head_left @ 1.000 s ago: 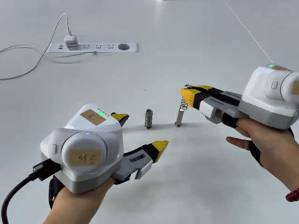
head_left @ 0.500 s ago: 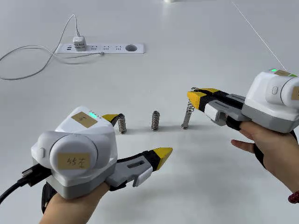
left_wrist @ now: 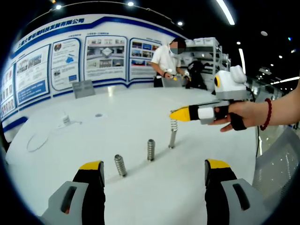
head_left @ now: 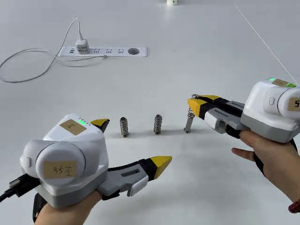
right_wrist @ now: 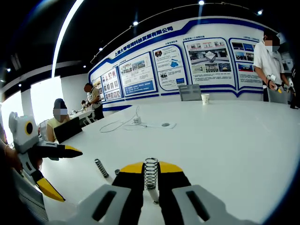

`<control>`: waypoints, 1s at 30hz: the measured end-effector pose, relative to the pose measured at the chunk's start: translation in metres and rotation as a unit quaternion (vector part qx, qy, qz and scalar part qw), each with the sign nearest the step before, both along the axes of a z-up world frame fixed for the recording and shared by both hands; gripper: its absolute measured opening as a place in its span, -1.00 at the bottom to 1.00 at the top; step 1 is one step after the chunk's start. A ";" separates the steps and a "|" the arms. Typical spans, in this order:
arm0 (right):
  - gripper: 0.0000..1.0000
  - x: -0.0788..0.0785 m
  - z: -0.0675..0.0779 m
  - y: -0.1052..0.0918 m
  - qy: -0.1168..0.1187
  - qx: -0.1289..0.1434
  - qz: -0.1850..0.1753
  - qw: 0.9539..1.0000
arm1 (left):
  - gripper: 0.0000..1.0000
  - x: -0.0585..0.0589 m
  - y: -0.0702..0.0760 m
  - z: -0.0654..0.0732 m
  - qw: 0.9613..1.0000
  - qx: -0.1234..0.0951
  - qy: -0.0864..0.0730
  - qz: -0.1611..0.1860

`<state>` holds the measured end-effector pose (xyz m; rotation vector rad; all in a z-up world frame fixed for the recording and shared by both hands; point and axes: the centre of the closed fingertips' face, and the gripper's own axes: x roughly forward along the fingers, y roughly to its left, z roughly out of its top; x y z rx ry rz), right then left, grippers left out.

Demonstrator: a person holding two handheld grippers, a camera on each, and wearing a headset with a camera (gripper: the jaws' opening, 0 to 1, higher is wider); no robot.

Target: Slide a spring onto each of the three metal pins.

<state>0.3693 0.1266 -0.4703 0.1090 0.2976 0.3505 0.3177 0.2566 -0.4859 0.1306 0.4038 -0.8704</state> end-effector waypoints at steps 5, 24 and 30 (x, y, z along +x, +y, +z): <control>-0.77 -0.002 -0.002 0.003 -0.003 -0.019 0.007 1.000 | 0.79 0.000 0.005 -0.003 1.000 0.002 0.006 0.007; -0.77 -0.005 -0.013 0.004 -0.005 -0.075 0.015 0.997 | 0.76 -0.001 0.007 -0.006 1.000 0.006 0.005 0.011; -0.77 -0.006 -0.020 0.004 0.004 -0.081 0.016 0.997 | 0.76 0.000 0.009 -0.005 1.000 0.006 0.005 0.014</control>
